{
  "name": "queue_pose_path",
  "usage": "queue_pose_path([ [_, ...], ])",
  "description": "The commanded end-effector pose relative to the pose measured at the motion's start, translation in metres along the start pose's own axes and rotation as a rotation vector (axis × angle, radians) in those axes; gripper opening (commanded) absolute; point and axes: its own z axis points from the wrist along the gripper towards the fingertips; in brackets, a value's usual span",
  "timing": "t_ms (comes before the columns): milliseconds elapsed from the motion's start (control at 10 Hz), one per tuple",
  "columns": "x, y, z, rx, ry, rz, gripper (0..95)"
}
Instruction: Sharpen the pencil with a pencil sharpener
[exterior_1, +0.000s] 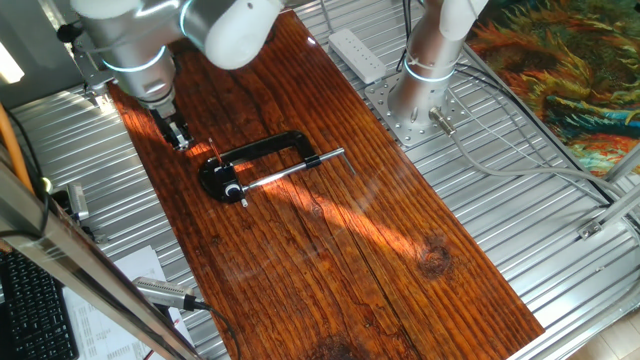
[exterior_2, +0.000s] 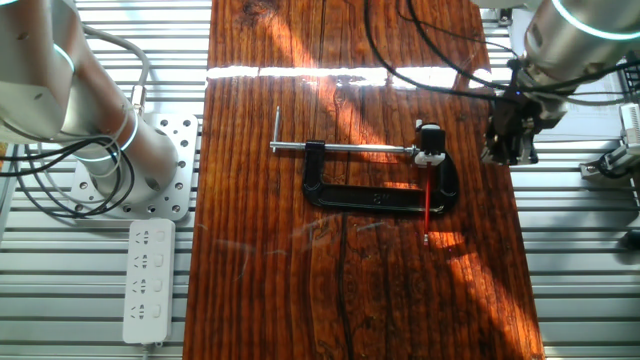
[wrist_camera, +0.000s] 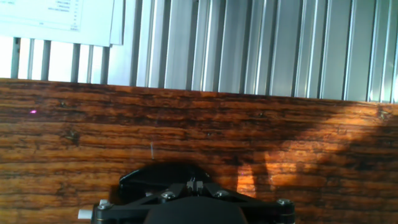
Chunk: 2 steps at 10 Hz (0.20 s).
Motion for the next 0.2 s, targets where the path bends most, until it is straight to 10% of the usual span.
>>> queue_pose_path([
  [100,0.0012,0.0,0.0006,-0.001,-0.008,-0.003,0.0],
  [200,0.0011,-0.0002,0.0011,-0.001,-0.008,-0.003,0.0],
])
